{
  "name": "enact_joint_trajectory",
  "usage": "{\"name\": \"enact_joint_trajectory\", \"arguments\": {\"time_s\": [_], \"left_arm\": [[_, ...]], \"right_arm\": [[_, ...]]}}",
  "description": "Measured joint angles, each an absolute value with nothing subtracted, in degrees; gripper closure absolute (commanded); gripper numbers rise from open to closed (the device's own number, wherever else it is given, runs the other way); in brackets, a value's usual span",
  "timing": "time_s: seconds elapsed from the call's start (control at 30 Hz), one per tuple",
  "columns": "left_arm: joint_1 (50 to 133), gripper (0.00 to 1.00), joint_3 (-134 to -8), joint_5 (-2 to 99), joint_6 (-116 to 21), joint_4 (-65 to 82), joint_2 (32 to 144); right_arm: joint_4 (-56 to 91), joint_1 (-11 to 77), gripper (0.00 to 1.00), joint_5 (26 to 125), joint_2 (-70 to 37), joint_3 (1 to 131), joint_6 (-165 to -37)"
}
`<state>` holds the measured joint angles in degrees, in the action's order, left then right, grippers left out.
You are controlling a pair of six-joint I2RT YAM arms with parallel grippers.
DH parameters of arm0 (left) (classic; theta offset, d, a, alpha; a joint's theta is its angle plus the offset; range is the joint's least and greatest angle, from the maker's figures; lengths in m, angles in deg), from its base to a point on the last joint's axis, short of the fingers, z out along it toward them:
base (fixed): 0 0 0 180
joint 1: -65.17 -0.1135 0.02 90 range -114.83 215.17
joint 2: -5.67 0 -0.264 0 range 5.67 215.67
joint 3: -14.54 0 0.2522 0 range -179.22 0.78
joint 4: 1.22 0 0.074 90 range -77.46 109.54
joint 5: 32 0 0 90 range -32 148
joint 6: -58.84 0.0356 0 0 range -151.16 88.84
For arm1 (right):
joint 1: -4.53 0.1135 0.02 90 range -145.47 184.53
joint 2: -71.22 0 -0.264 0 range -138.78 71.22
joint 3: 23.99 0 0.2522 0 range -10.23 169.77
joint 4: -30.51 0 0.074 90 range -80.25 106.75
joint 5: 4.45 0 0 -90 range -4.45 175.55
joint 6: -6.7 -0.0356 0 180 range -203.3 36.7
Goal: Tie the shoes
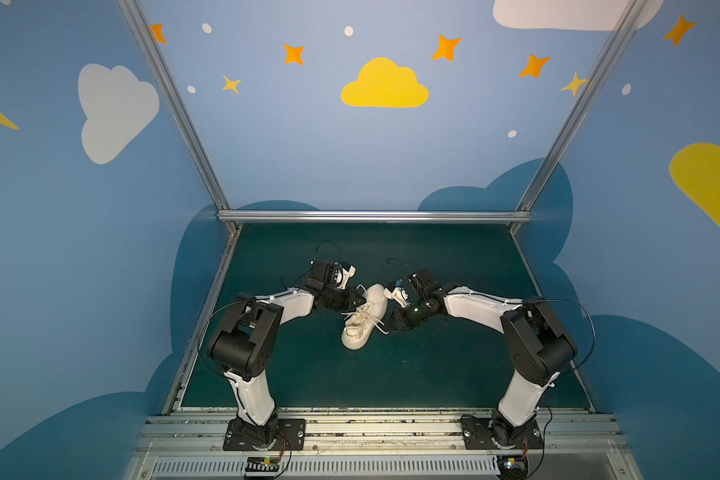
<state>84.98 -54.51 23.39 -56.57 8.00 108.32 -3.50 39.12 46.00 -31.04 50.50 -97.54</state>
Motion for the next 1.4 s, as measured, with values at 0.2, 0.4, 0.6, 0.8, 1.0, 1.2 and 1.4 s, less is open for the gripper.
{"name": "enact_joint_trajectory", "arguments": {"time_s": [0.2, 0.4, 0.6, 0.8, 1.0, 1.2, 1.4], "left_arm": [[83.8, 0.97, -52.98, 25.2, -56.53, 7.56, 104.17], [82.75, 0.97, -51.34, 25.68, -56.61, 7.24, 103.36], [81.9, 0.97, -50.75, 24.2, -57.16, 6.38, 103.34], [82.69, 0.97, -50.31, 25.27, -57.86, 4.28, 103.19], [82.47, 0.97, -47.84, 28.74, -58.89, 3.43, 100.98], [82.29, 0.97, -47.69, 30.43, -59.76, 3.0, 99.34], [81.51, 0.97, -46.34, 30.71, -60.31, 2.56, 99.32]], "right_arm": [[-3.29, 38.92, 1.0, 46.09, -30.98, 48.4, -97.54], [-2.89, 38.53, 1.0, 46.31, -30.98, 47.9, -97.6], [-2.52, 38.42, 1.0, 46.26, -30.98, 47.79, -97.54], [-3.02, 38.53, 1.0, 46.55, -30.98, 47.99, -97.63], [-2.41, 38.46, 1.0, 46.55, -30.98, 47.64, -97.67], [-1.65, 38.18, 1.0, 46.5, -30.98, 47.48, -97.71], [-0.86, 37.74, 1.0, 46.46, -30.98, 46.85, -97.71]]}}
